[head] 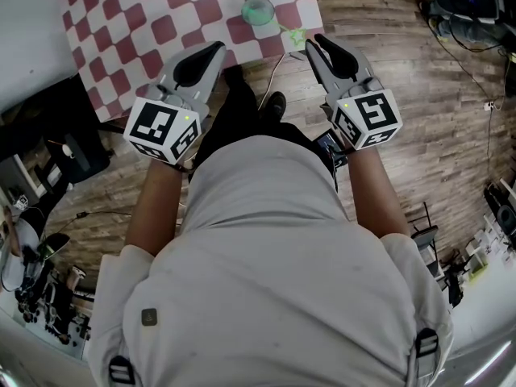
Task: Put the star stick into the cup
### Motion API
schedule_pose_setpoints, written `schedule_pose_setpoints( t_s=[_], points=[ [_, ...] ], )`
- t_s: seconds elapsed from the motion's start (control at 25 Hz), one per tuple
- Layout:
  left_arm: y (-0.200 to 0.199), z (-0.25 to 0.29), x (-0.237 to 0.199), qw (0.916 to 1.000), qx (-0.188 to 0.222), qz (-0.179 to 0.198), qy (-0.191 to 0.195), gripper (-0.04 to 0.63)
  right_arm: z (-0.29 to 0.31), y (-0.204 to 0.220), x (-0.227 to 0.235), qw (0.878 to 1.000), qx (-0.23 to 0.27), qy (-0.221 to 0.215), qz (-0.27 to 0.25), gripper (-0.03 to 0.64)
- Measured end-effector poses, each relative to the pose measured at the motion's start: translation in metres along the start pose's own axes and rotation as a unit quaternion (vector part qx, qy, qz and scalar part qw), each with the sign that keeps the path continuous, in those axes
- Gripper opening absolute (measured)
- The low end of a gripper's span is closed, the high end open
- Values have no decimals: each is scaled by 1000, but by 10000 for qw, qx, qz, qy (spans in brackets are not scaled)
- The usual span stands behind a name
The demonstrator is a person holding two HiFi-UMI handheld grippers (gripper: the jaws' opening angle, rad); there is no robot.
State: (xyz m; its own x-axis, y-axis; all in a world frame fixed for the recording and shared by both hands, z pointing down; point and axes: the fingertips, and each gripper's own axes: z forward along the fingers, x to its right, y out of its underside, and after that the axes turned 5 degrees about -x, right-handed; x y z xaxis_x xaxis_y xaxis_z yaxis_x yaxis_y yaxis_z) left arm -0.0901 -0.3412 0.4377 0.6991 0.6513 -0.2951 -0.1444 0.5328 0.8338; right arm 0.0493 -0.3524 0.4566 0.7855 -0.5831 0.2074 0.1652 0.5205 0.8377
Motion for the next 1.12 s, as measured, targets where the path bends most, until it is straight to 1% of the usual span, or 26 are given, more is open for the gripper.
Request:
schedule_pose_setpoints(
  t_s=[0.36,0.88,1.12],
  points=[
    [-3,-12,50,9995,237,191,-51,5,-51,-2,-15,9992,277,-91,-280,75],
    [-19,-38,130,9953,741,570,-241,5,-131,-16,-38,9931,866,-189,-769,10],
    [-21,-55,158,9926,911,673,-433,5,-160,-21,-45,9895,1107,-257,-893,9]
  ],
)
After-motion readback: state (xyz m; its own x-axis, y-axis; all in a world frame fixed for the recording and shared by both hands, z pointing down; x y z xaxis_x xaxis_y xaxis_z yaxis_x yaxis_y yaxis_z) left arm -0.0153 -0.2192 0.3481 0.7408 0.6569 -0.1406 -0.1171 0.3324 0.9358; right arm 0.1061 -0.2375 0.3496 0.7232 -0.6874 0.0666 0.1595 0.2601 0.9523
